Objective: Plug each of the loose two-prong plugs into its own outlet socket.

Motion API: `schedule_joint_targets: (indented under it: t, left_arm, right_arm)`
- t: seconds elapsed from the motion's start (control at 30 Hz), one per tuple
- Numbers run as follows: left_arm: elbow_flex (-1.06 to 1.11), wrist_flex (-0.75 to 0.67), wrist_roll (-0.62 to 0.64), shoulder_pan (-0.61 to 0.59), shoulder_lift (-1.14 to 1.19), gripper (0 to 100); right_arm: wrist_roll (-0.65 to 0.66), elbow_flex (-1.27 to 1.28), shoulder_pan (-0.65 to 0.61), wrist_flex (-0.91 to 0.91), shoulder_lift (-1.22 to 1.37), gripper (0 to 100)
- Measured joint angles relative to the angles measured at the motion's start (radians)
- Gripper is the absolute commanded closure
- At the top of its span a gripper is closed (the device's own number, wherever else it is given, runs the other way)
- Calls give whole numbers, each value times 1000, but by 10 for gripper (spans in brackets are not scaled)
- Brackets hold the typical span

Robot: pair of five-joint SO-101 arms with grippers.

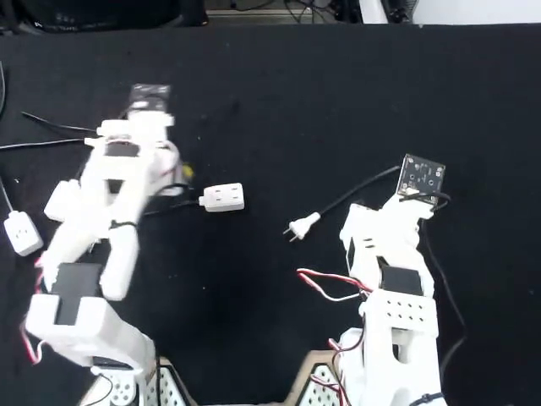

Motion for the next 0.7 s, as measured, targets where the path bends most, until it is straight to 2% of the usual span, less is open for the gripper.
schedule_joint_targets:
  t: [0.13, 0.4, 0.7]
  left_arm:
    - [0, -52, 41, 86, 2, 776]
    - [-2, -58, 54, 176, 20, 776]
    - [40, -52, 54, 190, 9, 777]
  right_arm:
    - [0, 0, 21, 0, 0, 877]
    - [0, 0, 29, 0, 0, 877]
    - [0, 0, 29, 0, 0, 877]
